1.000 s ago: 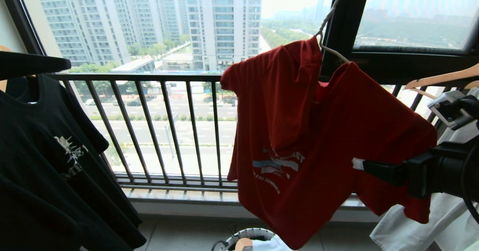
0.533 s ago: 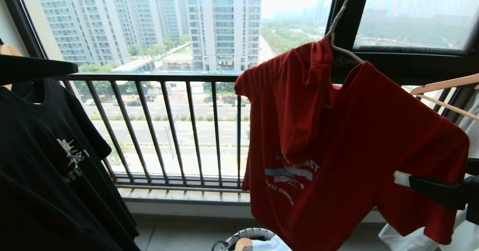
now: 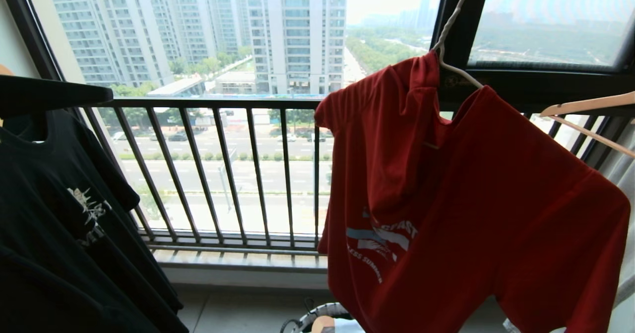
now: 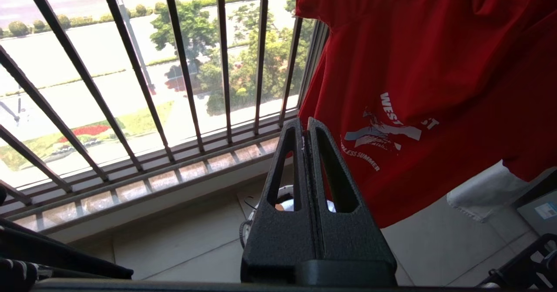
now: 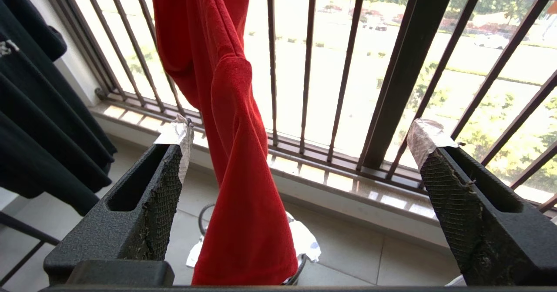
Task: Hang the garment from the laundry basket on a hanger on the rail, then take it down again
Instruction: Take the clothes off the clothes rack
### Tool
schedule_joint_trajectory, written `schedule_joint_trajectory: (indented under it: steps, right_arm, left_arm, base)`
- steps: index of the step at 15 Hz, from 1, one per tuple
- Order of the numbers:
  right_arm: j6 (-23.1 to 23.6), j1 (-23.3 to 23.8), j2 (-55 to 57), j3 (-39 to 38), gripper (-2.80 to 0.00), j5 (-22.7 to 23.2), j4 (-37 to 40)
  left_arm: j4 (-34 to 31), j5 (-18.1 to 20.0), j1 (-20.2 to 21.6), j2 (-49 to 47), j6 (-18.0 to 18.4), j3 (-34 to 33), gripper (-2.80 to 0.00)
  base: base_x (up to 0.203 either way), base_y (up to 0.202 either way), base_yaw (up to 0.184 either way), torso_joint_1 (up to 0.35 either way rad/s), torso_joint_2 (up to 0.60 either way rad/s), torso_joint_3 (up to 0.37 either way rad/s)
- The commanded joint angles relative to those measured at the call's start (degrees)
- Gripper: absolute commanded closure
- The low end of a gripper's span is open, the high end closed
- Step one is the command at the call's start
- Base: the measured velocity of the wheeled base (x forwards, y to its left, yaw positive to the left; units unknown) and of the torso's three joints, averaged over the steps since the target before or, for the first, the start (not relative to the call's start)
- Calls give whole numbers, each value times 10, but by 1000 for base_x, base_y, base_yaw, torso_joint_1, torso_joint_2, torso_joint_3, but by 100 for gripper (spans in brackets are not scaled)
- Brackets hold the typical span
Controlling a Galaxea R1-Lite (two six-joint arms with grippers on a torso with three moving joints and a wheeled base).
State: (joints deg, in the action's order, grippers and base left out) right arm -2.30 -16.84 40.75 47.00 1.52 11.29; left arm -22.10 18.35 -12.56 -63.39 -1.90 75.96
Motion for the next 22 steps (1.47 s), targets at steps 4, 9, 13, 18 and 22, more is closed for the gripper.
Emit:
schedule_joint_trajectory:
  steps: [4,9,13,18,22]
  right_arm:
    - [0,0,12,36,-280,1,0]
    - [15,-1,108,103,-280,2,2]
    - [30,-2,177,171,-280,10,2]
    - [31,-5,191,204,-280,16,47]
    - [17,-37,228,329,-280,21,164]
  left_arm:
    - [0,0,-30,-2,0,-9,0]
    - [-2,-2,-72,-3,-1,-17,0]
    - [-1,-3,-76,-9,-1,-17,0]
    - [-1,-4,-76,-11,-1,-17,0]
    - [0,-4,-77,-17,-1,-17,0]
  base:
    - [0,0,0,0,0,0]
    - [0,0,0,0,0,0]
    - [0,0,0,0,0,0]
    - [0,0,0,0,0,0]
    - [0,0,0,0,0,0]
